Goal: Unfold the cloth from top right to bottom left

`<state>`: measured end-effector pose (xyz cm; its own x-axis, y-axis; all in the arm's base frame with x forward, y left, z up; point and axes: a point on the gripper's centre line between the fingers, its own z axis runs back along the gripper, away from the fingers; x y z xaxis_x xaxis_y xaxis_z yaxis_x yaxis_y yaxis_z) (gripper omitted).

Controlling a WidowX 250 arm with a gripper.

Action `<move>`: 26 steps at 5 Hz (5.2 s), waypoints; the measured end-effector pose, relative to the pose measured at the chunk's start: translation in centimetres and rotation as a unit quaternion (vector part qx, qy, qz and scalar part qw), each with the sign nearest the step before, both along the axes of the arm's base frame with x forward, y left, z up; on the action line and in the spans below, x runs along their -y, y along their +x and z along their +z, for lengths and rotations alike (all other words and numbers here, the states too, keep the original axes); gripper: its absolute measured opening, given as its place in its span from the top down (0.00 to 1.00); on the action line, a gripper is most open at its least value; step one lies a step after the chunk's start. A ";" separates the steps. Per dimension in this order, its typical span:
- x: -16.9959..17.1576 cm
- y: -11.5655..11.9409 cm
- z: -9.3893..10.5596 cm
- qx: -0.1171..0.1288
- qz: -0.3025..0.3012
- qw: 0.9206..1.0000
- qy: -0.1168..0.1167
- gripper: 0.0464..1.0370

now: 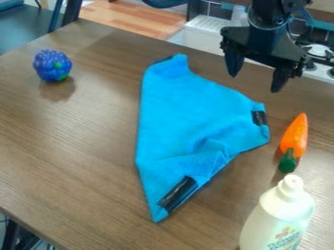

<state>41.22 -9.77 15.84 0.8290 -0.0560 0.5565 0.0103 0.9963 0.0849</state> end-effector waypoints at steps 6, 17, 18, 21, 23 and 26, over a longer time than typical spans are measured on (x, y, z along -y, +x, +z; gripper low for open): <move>-0.1 1.0 -4.6 -0.062 0.020 0.998 0.027 0.04; 0.2 0.8 -3.3 -0.011 0.008 1.000 -0.022 1.00; -0.3 0.6 -0.7 0.031 -0.013 0.998 -0.045 1.00; -6.5 -3.9 1.6 0.037 -0.026 0.992 -0.120 1.00; -11.1 -7.0 2.0 0.024 -0.059 0.987 -0.146 1.00; -17.4 -8.8 2.5 0.050 -0.067 0.984 -0.155 1.00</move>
<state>32.39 7.63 18.38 0.7663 0.0237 0.6420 0.1513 0.9645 -0.2163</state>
